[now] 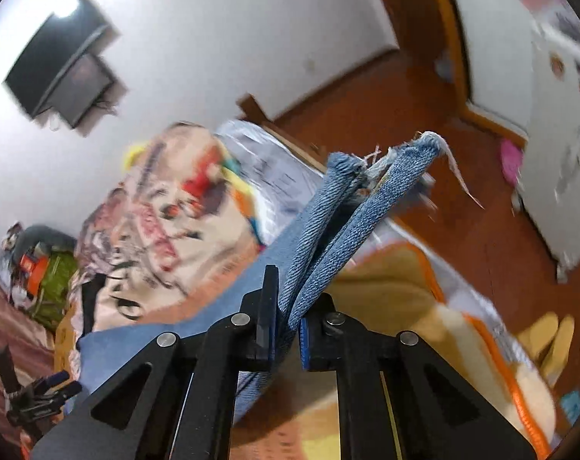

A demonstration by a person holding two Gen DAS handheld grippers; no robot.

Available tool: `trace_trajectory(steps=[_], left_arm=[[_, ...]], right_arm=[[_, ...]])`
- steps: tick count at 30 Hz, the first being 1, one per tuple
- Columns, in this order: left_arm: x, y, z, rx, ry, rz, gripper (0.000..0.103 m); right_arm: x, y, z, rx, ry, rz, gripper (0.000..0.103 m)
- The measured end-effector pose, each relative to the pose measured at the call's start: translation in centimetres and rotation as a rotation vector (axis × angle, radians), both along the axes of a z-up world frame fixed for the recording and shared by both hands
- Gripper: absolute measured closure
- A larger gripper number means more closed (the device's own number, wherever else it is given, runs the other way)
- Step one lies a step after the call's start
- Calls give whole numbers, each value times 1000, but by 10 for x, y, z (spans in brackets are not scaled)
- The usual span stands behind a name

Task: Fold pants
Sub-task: 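Grasp the jeans leg hem with the right gripper and fold it toward the left gripper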

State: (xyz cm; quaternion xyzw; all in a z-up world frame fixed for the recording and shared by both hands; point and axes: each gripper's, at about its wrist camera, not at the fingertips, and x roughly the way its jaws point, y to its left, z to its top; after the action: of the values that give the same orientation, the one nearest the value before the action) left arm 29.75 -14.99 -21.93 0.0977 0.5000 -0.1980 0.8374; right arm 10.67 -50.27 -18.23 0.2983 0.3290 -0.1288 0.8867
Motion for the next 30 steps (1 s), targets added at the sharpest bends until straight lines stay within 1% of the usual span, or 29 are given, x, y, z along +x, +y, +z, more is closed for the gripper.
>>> trace_trajectory(steps=[6,10,12,16,20,25,28,30], left_arm=[[-11,19,19,-58,-31,13,12],[-20,34,26,-78,-46,18,12],[-24,41,28,-85,-55,26,12],[-32,61,32,-99,-69,63,12],[-36,76,31,-98,-71,83,11],[-36,94,26,-88,-58,123,11],[-38,104,23,-117,-41,158,11],[-38,108,20,-132,-21,169,11]], right_arm=[[25,52,55,-68,-98,153,96],[45,98,72,-114,-131,275,96],[56,121,73,-130,-133,333,96],[76,166,63,-147,-113,445,96],[94,209,40,-139,-66,549,96],[100,248,4,-124,28,671,96],[103,264,-15,-121,92,731,95],[104,272,-27,-118,131,758,91]])
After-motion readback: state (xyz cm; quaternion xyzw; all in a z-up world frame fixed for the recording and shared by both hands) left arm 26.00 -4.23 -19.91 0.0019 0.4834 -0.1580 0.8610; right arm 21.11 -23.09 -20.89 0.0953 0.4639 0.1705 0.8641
